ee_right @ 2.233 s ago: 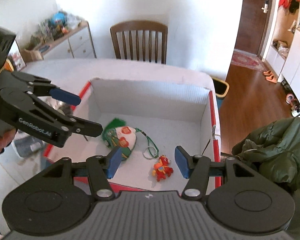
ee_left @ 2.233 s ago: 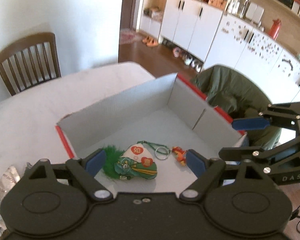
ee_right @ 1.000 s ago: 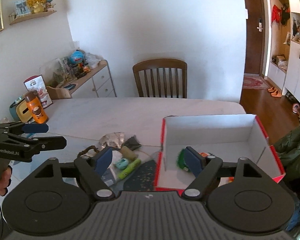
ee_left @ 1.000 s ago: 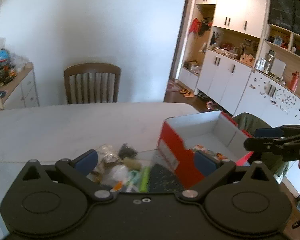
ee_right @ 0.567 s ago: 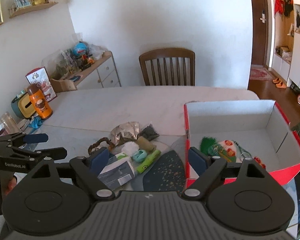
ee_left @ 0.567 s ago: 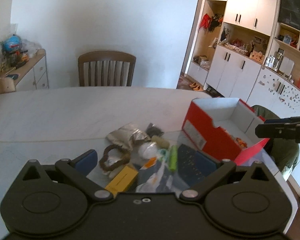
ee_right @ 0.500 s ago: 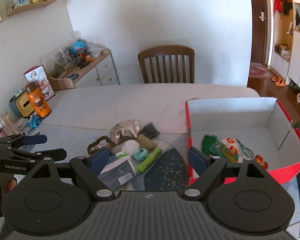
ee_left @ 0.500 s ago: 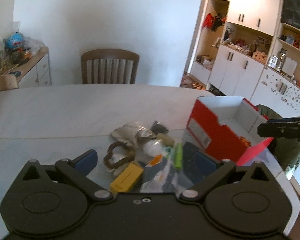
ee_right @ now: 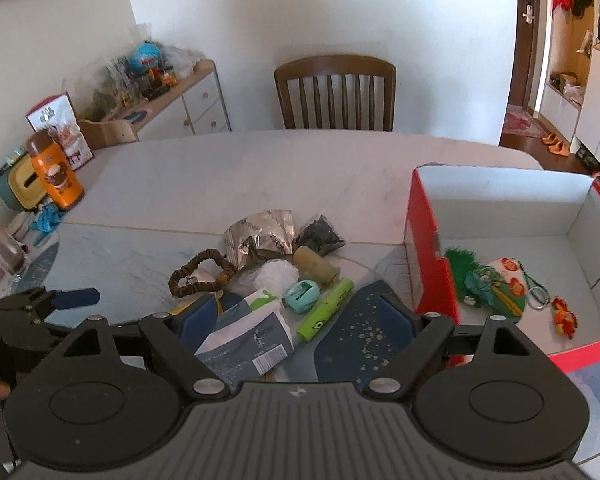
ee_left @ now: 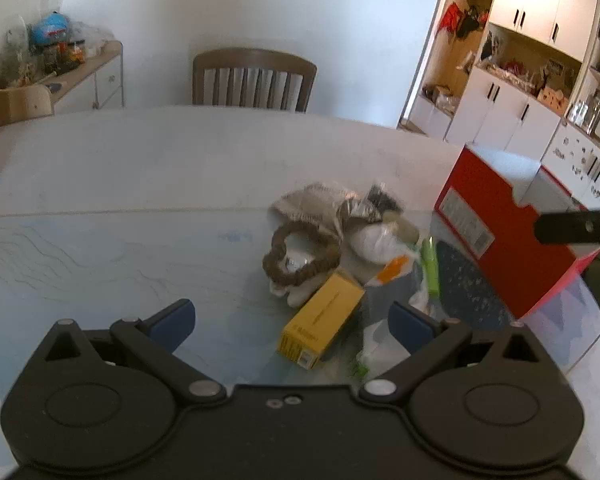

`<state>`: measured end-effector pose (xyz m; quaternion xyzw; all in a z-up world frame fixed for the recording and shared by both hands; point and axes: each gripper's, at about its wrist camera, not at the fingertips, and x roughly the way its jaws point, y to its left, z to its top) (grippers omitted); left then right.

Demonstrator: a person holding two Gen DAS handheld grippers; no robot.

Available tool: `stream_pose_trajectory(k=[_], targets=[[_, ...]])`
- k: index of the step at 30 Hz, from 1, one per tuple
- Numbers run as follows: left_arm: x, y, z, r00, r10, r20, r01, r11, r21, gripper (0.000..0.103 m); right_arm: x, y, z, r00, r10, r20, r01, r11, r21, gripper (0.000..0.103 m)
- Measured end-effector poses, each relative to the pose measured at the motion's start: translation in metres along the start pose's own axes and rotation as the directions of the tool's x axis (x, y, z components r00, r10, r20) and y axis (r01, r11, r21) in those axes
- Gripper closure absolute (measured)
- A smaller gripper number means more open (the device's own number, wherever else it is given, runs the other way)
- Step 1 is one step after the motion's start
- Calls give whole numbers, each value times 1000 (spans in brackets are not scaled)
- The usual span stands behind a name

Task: Organize objects
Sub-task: 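Move both tools back from the shoebox to the pile, then grasp the yellow carton with the left tool while the right tool grasps the white printed packet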

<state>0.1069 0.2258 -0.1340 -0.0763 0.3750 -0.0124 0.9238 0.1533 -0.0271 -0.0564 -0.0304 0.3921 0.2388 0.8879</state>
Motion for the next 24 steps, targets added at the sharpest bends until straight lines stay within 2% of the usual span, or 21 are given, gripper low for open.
stream_pose_trajectory(k=[7,15,19,21,23,24], targets=[[19,1,-8,999,-15,-33,17,996,87,1,41,16,2,997,-19,-73,19,1000,2,17],[33,0,-11,999,-19,-36,23,994,104,1,83,32,0,985,-38,-166,43,999,26,17],[37,-3,-13,999,-18,-40,23,993,120,13,101,38,-1,977,-34,-209,43,998,38,17],[38,-4,-14,999,-24,-41,29,992,125,21,107,41,-2,973,-27,-229,38,998,45,22],[37,-6,-15,999,-26,-33,30,990,135,32,112,43,-2,967,-26,-255,39,998,44,33],[36,-7,-15,999,-29,-29,32,990,139,34,113,44,-3,964,-26,-265,39,998,47,34]])
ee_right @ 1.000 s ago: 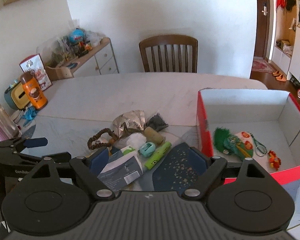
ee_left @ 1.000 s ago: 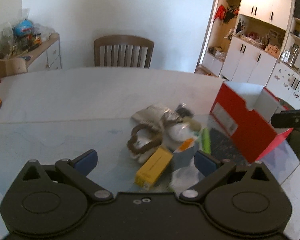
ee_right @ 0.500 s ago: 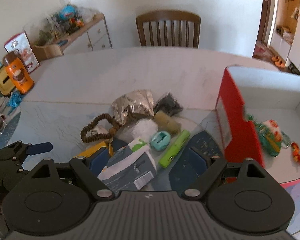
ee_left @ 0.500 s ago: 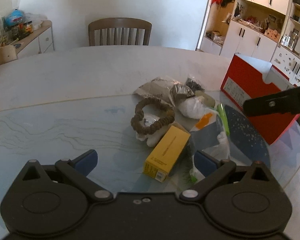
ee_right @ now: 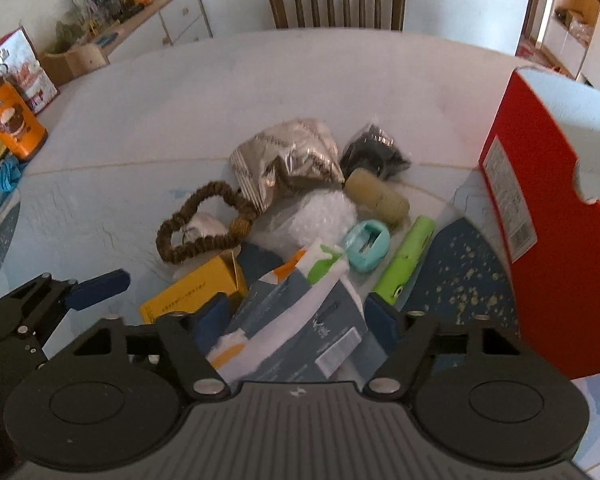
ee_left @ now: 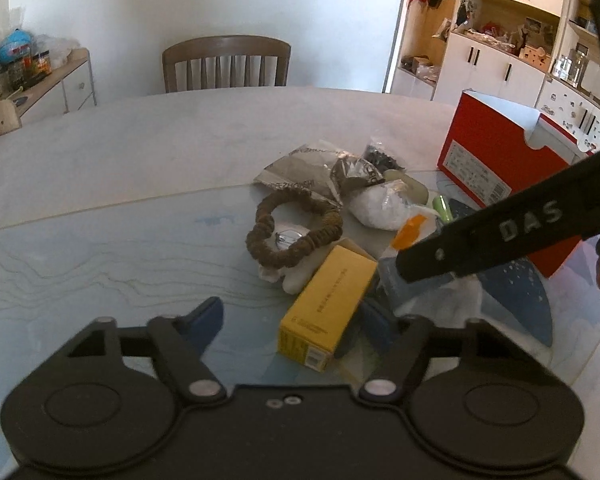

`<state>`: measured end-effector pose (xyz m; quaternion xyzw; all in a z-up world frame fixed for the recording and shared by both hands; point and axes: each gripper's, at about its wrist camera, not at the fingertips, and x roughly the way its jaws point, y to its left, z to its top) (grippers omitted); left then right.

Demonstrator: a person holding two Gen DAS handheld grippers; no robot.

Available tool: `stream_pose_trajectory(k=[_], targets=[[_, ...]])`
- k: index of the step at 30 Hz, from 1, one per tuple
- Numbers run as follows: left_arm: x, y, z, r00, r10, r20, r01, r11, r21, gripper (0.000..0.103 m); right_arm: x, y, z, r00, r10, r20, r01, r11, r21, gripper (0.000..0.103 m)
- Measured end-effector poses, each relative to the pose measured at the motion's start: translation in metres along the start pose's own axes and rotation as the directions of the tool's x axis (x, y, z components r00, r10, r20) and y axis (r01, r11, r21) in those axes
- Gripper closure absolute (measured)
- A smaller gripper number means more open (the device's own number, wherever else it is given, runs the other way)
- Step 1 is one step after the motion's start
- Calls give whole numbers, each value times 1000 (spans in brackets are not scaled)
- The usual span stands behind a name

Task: Organize objects
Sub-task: 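Grasp the yellow carton with the left tool while the right tool grasps the white printed packet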

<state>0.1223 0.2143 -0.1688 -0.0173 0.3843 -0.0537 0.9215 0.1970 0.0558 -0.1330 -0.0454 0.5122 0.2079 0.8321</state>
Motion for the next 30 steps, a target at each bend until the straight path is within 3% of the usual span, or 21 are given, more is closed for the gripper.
stream_pose_trajectory(k=[3,5,7,10,17,30], targets=[[-2,-4,-1,1000,-4,12,4,1000,19,42,2,-1,-2,1000,0,-22,1,1000,14,43],[-4,-6,-1,1000,-14,13,14,1000,23,51,3,-2,-3,999,3,-35,-2,1000,22,55],[-5,-8,0,1000,-14,10,13,1000,22,52,3,-2,-5,999,-4,-47,5,1000,29,59],[-5,-10,1,1000,-26,0,26,999,19,64,0,-3,-8,999,0,-50,2,1000,31,67],[-8,-19,1,999,-42,-18,42,999,18,72,-9,-7,-13,999,6,-40,-5,1000,26,83],[-29,-37,-2,999,-40,4,40,999,-15,75,-49,-30,-33,999,52,8,-52,998,30,89]])
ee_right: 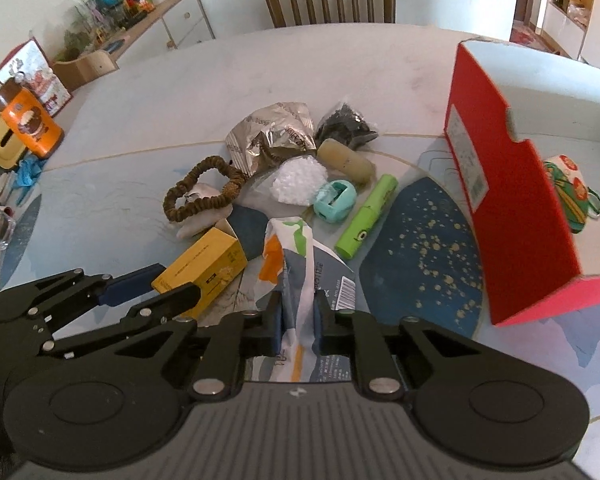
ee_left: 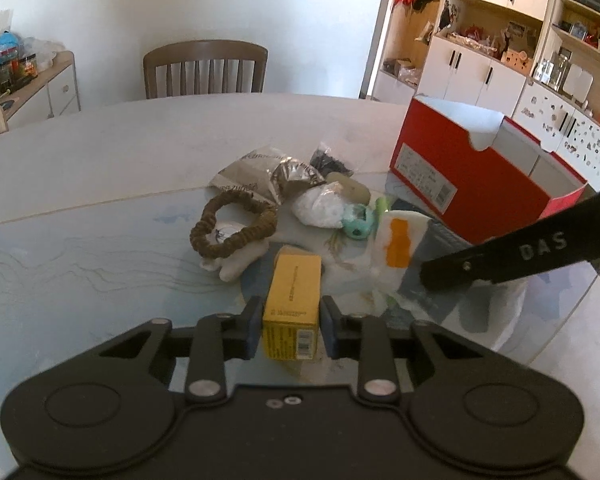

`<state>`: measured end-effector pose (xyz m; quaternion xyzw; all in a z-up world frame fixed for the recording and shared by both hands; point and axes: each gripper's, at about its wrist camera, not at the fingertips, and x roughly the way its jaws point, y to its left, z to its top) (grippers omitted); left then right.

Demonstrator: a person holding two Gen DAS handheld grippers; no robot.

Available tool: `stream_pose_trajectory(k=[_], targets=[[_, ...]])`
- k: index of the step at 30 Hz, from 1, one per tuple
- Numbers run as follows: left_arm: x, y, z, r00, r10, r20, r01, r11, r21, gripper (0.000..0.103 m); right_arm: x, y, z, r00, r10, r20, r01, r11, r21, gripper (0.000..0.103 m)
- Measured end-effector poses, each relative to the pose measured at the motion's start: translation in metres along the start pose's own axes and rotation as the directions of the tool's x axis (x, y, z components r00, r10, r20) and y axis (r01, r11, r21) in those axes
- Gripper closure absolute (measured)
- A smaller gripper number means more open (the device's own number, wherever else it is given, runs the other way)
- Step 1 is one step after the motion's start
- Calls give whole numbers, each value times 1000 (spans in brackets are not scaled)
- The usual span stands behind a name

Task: Organize objects
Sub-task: 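Grasp the yellow carton with the left tool while the right tool grasps the white printed packet, then lift and carry the yellow carton and white packet over the shoebox with both tools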

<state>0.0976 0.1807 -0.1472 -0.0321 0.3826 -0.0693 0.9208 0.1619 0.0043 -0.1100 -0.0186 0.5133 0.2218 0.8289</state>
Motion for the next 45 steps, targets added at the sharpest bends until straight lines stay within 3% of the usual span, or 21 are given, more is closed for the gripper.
stream_pose_trajectory(k=[11,24,35,45], targets=[[-27,-22,7,999,-14,43,14,1000,-15,76,-55,-34,-9,998,57,38,-58,998,18,89],[-58,-70,48,984,-113,137,112,994,14,76,-115,-94,-6,992,69,104,-78,994,82,89],[-60,-123,93,957,-213,197,198,976,93,76,-159,-159,13,981,-12,193,-14,991,133,89],[-30,-169,122,956,-246,163,226,965,129,76,-167,-214,41,963,-88,256,46,985,163,89]])
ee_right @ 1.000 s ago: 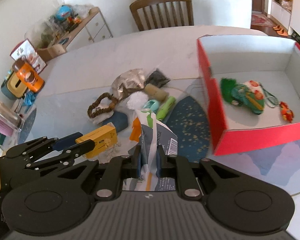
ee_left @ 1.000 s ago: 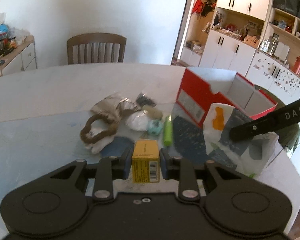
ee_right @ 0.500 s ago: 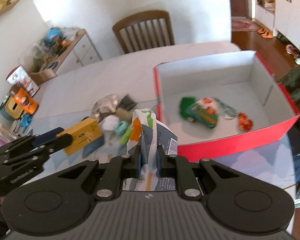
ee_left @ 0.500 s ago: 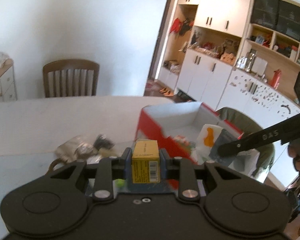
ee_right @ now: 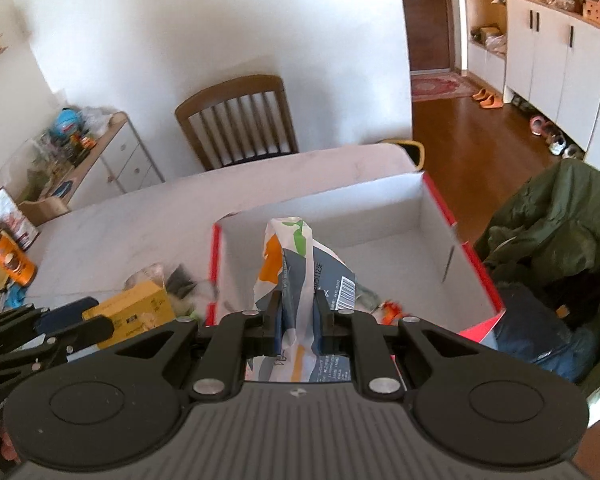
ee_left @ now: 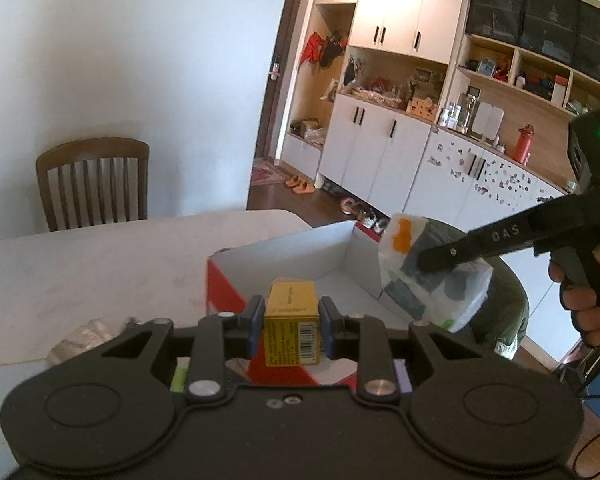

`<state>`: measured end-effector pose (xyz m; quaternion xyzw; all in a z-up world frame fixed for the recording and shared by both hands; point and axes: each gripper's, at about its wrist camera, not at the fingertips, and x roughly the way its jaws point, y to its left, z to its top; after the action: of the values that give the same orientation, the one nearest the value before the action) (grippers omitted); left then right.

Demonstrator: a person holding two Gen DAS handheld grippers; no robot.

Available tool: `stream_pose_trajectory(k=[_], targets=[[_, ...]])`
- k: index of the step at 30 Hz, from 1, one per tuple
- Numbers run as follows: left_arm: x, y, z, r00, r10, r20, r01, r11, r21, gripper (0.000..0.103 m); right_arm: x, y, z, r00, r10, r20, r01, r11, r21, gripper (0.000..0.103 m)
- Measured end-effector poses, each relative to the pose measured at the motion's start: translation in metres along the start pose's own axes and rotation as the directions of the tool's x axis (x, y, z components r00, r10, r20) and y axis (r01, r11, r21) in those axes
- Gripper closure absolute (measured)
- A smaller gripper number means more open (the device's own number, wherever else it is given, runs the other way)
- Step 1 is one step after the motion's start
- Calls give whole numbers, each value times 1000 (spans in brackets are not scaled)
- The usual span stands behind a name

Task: Organize objects
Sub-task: 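Lift and carry the yellow carton and white packet over the shoebox with both tools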

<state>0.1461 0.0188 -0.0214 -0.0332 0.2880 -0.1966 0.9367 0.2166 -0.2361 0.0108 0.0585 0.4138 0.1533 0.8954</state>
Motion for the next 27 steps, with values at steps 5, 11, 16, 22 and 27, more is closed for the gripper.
stream_pose_trajectory(k=[5,11,16,22,27], targets=[[27,-17,6,999,-11,-33,12,1000,23,76,12,-21,13,999,-29,20,29,1000,1,89],[60,-33,2,996,-14,-84,18,999,49,76,34,-45,29,998,-45,32,45,999,12,89],[88,-44,0,992,-16,-123,24,997,69,76,57,-58,34,999,-46,4,46,999,6,89],[117,-54,-2,986,-16,-169,30,997,78,76,91,-69,33,998,-44,-51,42,999,-28,89],[140,-56,-6,977,-16,-212,33,997,76,76,119,-72,27,994,-57,-93,52,997,-55,89]])
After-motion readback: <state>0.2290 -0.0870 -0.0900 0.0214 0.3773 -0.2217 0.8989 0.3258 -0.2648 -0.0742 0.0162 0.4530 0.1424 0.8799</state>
